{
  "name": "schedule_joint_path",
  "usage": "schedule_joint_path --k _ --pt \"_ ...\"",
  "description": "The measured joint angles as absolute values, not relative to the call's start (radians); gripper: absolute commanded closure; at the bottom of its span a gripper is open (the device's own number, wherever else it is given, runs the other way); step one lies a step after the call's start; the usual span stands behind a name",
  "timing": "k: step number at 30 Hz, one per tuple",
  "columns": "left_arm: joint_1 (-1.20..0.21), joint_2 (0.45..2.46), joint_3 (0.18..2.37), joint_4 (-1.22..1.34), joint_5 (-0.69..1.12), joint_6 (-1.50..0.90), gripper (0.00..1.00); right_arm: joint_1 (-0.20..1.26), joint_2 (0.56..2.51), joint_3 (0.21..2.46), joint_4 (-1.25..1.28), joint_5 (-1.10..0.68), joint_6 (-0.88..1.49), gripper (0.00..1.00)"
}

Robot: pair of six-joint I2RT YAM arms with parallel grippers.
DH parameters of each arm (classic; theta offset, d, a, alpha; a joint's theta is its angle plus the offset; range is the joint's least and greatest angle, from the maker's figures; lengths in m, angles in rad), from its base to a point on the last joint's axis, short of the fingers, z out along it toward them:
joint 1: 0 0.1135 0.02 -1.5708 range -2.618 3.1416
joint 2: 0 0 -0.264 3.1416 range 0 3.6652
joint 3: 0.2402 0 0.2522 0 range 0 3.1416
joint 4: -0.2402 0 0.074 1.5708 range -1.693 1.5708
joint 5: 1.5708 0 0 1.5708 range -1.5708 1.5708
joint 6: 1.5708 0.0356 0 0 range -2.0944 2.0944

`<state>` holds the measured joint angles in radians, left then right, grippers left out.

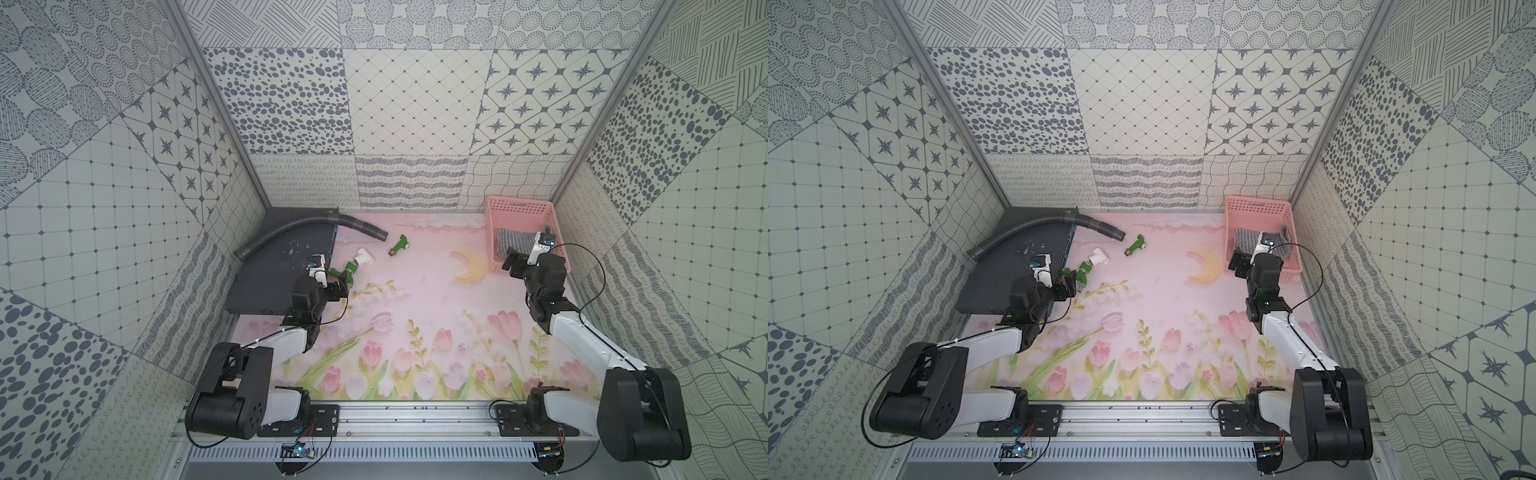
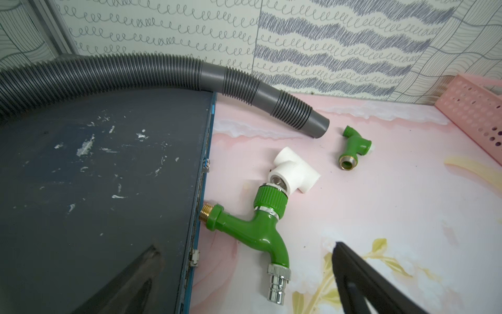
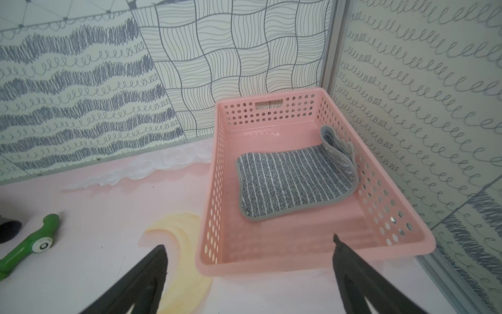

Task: Fold the square dishcloth
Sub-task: Pick up the cleaning item from the bin.

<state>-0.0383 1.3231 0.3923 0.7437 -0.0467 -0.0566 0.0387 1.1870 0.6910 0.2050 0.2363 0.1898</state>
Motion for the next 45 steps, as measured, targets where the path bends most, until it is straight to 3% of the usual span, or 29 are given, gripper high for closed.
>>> schedule_joint_path --k 9,13,25,45 --pt "-0.038 1.153 0.466 0.537 -0.043 -0.107 0.01 0.037 1.249 1.000 -0.167 0.328 0.269 0.03" --pt "-0.038 1.108 0.498 0.444 -0.035 -0.141 0.01 0.024 1.396 1.155 -0.313 0.330 0.300 0.03" --pt "-0.039 1.119 0.503 0.319 -0.001 -0.208 0.01 -0.054 1.851 1.566 -0.641 0.243 0.361 0.20" --pt "-0.039 1.184 0.524 0.280 0.009 -0.236 0.01 -0.107 2.195 1.745 -0.764 0.159 0.348 0.19"
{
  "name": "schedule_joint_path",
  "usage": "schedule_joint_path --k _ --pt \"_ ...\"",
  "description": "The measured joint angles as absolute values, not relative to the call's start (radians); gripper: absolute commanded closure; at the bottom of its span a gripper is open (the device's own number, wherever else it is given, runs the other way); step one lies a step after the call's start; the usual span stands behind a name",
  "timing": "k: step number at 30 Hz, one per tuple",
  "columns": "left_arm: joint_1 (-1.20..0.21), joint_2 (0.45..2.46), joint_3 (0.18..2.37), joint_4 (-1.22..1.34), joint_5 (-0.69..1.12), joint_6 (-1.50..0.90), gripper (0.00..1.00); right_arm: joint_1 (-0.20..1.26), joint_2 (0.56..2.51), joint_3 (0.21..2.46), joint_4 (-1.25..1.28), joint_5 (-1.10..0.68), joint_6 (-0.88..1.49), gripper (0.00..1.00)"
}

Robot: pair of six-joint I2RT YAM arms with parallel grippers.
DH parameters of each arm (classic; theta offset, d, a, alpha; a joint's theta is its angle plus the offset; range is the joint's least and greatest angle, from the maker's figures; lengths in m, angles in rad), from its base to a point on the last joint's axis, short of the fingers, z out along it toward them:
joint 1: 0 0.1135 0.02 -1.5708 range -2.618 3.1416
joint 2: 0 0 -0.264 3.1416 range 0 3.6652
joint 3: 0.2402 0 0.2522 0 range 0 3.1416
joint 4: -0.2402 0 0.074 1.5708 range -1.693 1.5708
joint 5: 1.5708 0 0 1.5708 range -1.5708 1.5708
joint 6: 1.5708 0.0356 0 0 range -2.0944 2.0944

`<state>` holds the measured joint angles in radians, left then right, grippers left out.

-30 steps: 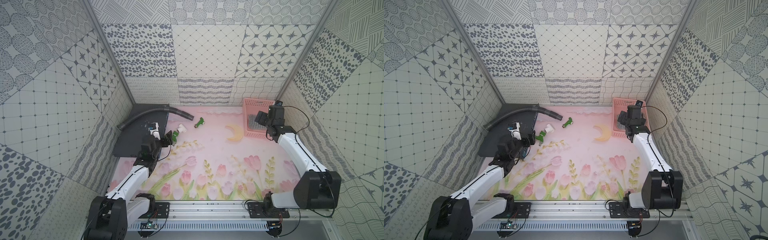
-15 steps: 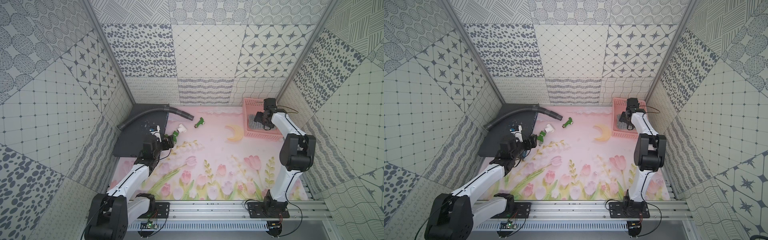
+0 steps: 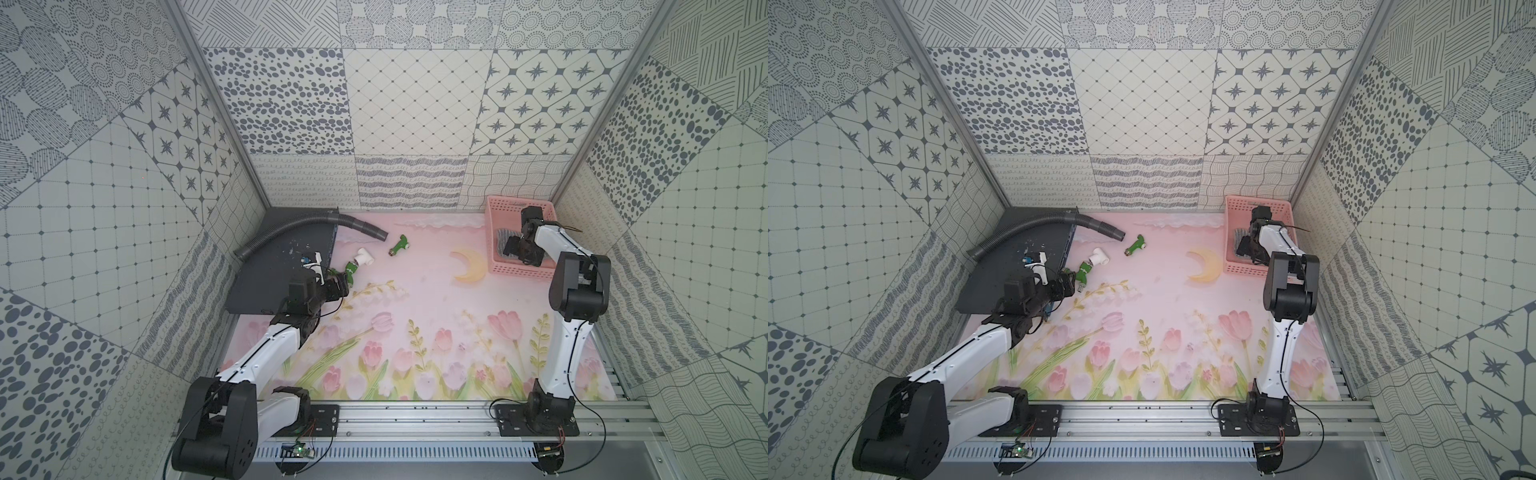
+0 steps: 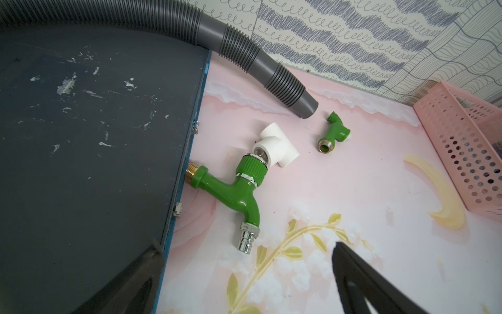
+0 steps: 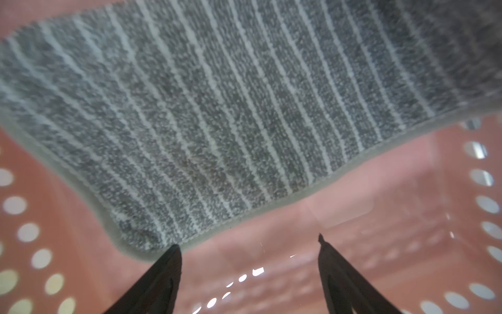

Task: Fold the square dishcloth
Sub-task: Pick up the cleaning item from the bin.

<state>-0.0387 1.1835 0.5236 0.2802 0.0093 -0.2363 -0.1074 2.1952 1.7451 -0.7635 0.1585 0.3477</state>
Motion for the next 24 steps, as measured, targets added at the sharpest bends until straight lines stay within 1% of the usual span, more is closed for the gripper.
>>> schedule_joint_path --k 2,4,6,8,11,13,14,19,24 --pt "-0.039 1.187 0.524 0.280 0.009 -0.236 0.01 -0.107 2.215 1.759 -0.767 0.161 0.344 0.23" --pt "-0.039 1.190 0.524 0.280 0.009 -0.236 0.01 -0.107 2.233 1.772 -0.767 0.162 0.336 0.33" --pt "-0.039 1.192 0.527 0.279 0.009 -0.236 0.01 -0.107 2.245 1.779 -0.764 0.157 0.330 0.47" --pt "-0.039 1.193 0.530 0.278 0.009 -0.236 0.01 -0.106 2.247 1.786 -0.760 0.157 0.328 0.64" --pt "-0.039 1.192 0.533 0.273 0.006 -0.236 0.01 -0.106 2.247 1.785 -0.760 0.155 0.319 0.85" --pt "-0.039 1.189 0.535 0.271 0.005 -0.236 0.01 -0.106 2.247 1.785 -0.760 0.155 0.310 0.96" --pt "-0.039 1.187 0.535 0.271 0.004 -0.236 0.01 -0.106 2.247 1.786 -0.760 0.155 0.305 1.00" --pt "-0.039 1.177 0.538 0.259 0.001 -0.236 0.01 -0.106 2.201 1.785 -0.775 0.156 0.301 1.00" --pt "-0.039 1.172 0.539 0.242 0.001 -0.236 0.01 -0.096 2.043 1.785 -0.778 0.160 0.296 1.00"
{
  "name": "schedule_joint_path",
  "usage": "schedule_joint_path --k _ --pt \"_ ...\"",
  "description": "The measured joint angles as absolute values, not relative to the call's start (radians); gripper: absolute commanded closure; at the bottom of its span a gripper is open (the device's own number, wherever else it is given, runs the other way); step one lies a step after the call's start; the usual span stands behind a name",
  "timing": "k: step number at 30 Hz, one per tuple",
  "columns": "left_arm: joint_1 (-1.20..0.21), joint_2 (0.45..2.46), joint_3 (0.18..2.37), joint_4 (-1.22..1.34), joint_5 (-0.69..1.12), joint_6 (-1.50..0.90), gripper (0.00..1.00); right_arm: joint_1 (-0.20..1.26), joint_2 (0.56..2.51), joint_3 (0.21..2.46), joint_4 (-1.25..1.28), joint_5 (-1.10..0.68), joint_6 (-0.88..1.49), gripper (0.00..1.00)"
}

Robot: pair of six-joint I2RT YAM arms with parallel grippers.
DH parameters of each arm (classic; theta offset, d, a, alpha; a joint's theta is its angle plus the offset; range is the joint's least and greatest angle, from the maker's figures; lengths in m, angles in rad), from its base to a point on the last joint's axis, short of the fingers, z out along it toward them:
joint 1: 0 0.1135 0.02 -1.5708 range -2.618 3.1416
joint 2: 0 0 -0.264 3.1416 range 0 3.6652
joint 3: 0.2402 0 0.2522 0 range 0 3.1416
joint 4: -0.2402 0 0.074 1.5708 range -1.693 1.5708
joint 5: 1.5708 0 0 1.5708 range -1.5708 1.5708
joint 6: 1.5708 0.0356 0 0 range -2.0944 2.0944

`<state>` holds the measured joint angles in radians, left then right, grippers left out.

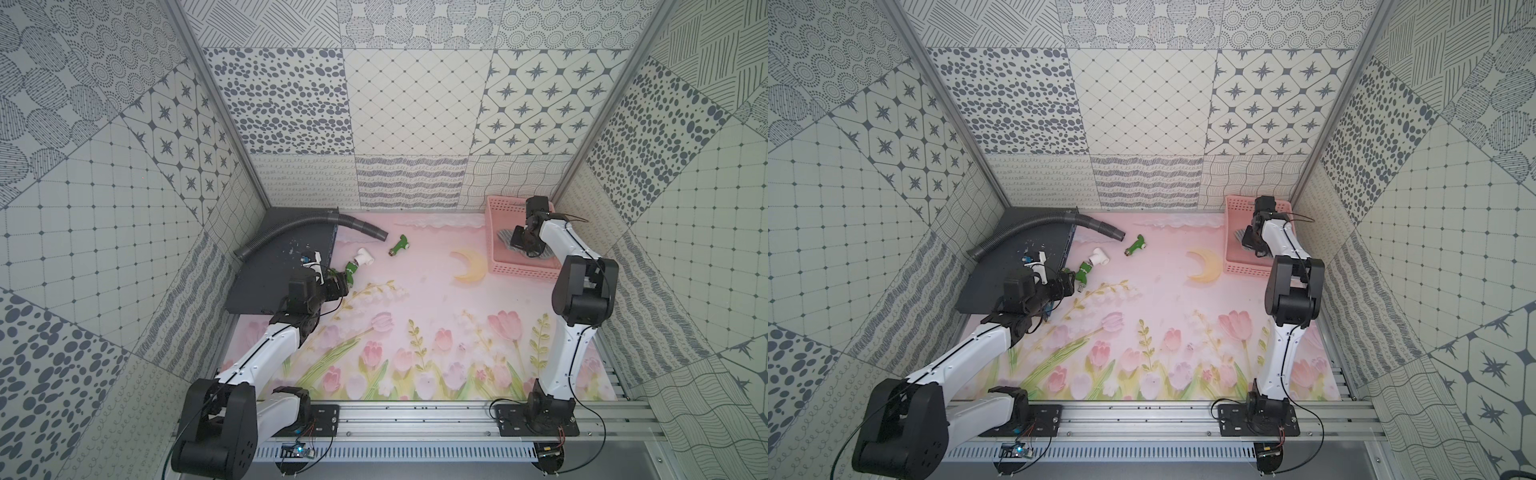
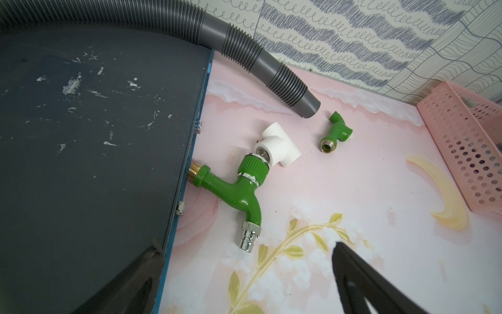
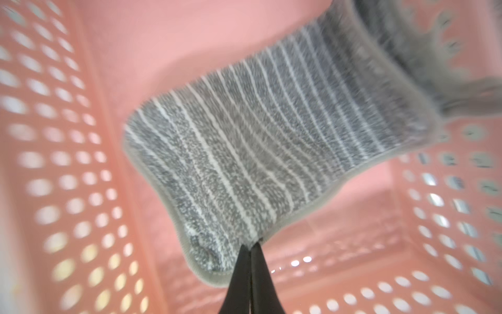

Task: Fold the square dishcloth
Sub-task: Pick up the cleaning item from the bin, then place the cleaning item at the center of the board.

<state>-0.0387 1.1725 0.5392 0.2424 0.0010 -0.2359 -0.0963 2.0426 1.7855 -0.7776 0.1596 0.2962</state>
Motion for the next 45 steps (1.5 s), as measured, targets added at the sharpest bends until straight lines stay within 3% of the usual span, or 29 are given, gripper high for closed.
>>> schedule_joint_path --k 9,20,29,33,40,45 --pt "-0.039 1.142 0.540 0.226 0.001 -0.236 0.01 0.037 1.760 1.784 -0.767 0.224 0.265 1.00" --pt "-0.039 1.114 0.540 0.221 0.003 -0.241 0.01 0.358 1.580 1.869 -0.768 0.383 0.189 1.00" --pt "-0.039 1.085 0.540 0.221 0.016 -0.272 0.01 0.494 1.489 1.874 -0.751 0.402 0.218 1.00" --pt "-0.039 1.068 0.540 0.220 0.040 -0.295 0.01 0.532 1.409 1.672 -0.721 0.369 0.307 1.00" --pt "-0.041 1.073 0.554 0.197 0.151 -0.368 0.01 0.566 1.198 1.039 -0.687 0.268 0.572 1.00" --pt "-0.088 1.100 0.563 0.194 0.245 -0.424 0.01 0.572 1.045 0.757 -0.736 0.250 0.744 1.00"
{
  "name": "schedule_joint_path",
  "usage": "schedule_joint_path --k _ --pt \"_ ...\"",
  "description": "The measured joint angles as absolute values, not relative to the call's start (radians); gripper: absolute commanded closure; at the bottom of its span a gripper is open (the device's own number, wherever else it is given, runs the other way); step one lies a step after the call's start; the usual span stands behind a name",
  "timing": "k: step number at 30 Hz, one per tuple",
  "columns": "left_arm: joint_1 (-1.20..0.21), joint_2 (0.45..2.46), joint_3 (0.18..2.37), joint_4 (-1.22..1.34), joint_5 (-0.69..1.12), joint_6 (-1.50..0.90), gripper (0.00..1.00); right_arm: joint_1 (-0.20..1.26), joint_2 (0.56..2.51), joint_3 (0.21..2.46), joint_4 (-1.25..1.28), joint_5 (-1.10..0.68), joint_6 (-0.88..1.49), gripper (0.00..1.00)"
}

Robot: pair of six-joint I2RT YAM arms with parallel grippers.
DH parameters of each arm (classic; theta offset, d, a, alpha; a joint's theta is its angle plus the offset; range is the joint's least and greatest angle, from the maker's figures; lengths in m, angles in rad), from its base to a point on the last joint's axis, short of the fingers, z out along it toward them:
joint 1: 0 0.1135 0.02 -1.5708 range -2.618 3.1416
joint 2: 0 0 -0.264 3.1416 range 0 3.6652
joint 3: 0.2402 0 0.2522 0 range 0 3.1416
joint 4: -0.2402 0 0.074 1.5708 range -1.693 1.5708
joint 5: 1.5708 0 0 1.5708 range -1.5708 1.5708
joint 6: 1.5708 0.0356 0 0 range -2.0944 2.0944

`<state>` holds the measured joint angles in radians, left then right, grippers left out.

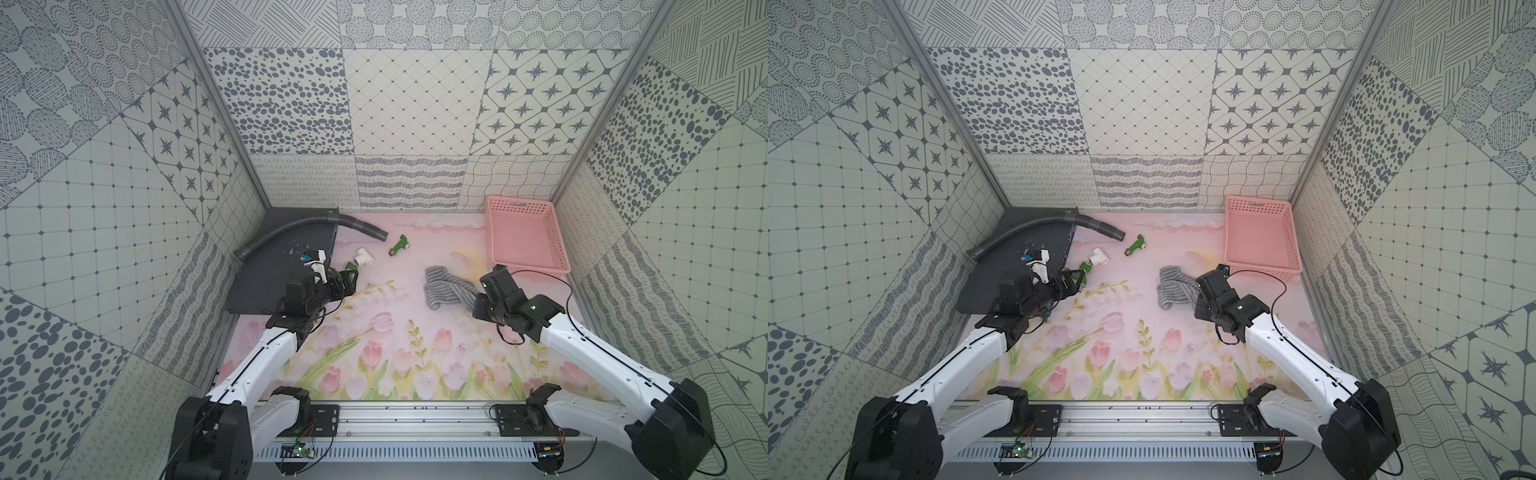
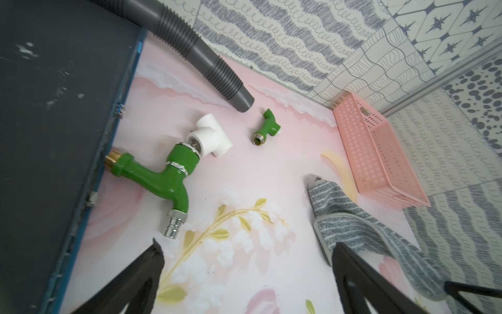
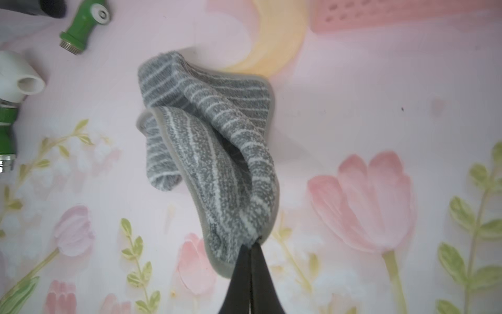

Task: Fold the square dishcloth
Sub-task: Place the cleaning item at the center of the board.

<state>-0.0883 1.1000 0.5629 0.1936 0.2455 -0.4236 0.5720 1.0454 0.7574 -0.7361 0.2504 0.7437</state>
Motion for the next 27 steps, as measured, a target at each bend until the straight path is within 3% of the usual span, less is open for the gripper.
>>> schedule_joint_path --k 4,10,22,25,27 --pt "-0.214 1.138 0.562 0.187 0.278 -0.462 0.01 0.572 0.897 0.692 -0.806 0.306 0.860 0.99" --pt "-0.401 1.280 0.567 0.227 0.313 -0.485 0.01 0.572 0.841 0.683 -0.865 0.385 0.942 0.67" --pt "-0.597 1.720 0.760 0.410 0.423 -0.345 0.02 0.572 0.852 0.683 -0.885 0.434 0.960 0.44" --pt "-0.616 1.807 0.836 0.422 0.434 -0.293 0.07 0.572 0.852 0.683 -0.887 0.437 0.955 0.41" --pt "-0.622 1.850 0.881 0.422 0.439 -0.262 0.17 0.572 0.852 0.683 -0.887 0.437 0.955 0.40"
